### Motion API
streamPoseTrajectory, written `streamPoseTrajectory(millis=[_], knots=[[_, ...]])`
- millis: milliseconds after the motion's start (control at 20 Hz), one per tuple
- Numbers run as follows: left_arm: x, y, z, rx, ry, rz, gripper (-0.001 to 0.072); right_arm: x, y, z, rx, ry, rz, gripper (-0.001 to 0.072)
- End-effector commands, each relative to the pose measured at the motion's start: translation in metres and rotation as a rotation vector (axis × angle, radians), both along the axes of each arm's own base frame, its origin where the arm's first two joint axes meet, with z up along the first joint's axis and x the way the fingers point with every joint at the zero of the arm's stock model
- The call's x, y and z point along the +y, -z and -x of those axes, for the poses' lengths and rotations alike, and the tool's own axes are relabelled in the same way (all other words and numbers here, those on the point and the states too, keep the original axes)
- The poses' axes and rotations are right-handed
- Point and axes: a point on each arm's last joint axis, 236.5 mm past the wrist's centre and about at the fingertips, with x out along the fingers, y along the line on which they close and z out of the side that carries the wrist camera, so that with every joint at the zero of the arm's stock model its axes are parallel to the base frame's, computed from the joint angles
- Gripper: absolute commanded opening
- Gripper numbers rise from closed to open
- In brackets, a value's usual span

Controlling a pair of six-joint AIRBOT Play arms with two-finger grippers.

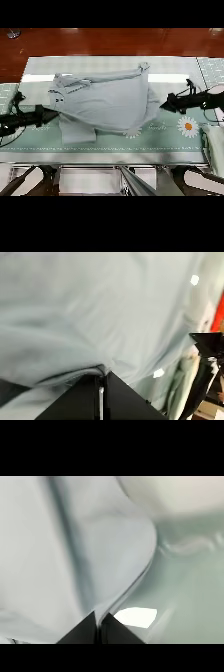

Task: Fold the shirts.

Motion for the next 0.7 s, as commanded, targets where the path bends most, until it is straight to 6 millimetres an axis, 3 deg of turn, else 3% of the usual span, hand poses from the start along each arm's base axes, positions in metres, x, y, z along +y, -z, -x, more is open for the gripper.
streamPoseTrajectory(millis=[0,100,150,250,300,350,450,550,650], knots=[[0.013,-0.117,-0.057,-0.333,-0.068,0.053,0.0020,-0.021,-0.113,-0.062,-0.339,-0.015,0.114,0.0025],[0.028,-0.207,-0.080,-0.570,-0.111,-0.033,0.0020,-0.041,-0.219,-0.089,-0.593,0.057,0.187,0.0025],[0.034,-0.253,-0.086,-0.685,-0.122,-0.101,0.0020,-0.048,-0.278,-0.092,-0.727,0.084,0.231,0.0025],[0.052,-0.334,-0.094,-0.881,-0.202,-0.256,0.0019,-0.053,-0.371,-0.077,-0.934,0.103,0.329,0.0025],[0.065,-0.374,-0.095,-0.973,-0.269,-0.357,0.0019,-0.054,-0.403,-0.064,-1.000,0.109,0.372,0.0025],[0.070,-0.412,-0.089,-1.045,-0.318,-0.405,0.0020,-0.049,-0.426,-0.048,-1.040,0.110,0.378,0.0025],[0.058,-0.474,-0.061,-1.169,-0.325,-0.462,0.0019,-0.035,-0.461,-0.010,-1.116,0.089,0.400,0.0025],[0.039,-0.516,-0.025,-1.278,-0.305,-0.571,0.0019,-0.026,-0.490,0.031,-1.203,0.098,0.440,0.0025],[0.020,-0.539,0.012,-1.356,-0.296,-0.659,0.0019,-0.019,-0.501,0.073,-1.230,0.094,0.488,0.0025]])
